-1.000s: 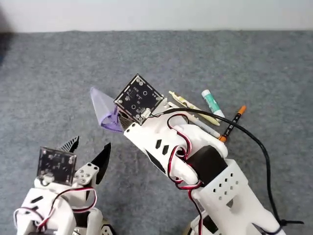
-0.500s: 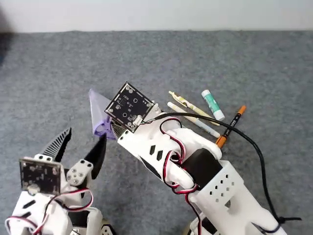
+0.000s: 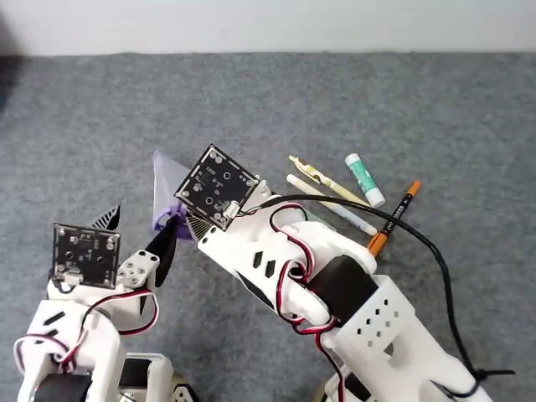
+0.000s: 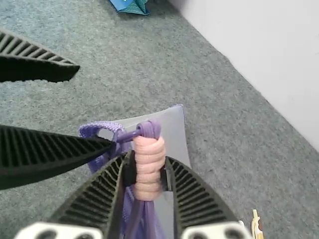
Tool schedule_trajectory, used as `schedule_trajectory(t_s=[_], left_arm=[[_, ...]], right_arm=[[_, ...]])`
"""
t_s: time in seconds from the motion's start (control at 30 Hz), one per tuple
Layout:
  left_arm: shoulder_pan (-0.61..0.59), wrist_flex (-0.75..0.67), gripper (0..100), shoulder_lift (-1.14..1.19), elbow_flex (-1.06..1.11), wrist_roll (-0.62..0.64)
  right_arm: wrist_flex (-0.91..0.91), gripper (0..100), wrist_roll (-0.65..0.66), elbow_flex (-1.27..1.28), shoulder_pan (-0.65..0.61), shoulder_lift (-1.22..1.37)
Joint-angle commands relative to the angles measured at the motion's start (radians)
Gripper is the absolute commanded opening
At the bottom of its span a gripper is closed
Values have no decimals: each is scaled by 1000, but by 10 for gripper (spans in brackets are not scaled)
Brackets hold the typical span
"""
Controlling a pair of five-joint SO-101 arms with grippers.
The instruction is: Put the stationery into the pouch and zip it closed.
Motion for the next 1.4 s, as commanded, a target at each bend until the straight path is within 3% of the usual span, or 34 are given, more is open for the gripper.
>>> schedule_trajectory(t_s=[0.0, 0.77, 1.23, 1.37], left_arm=[[-8, 2, 261, 26, -1, -18], [-9, 52, 261, 28, -68, -18], [-8, -123, 259, 28, 179, -72], [-8, -120, 186, 28, 206, -117]], right_arm=[[-8, 8, -3, -9, -2, -33], [35, 8, -3, -8, -5, -85], [38, 8, -3, -8, -73, -82], [41, 8, -3, -8, -73, -85]])
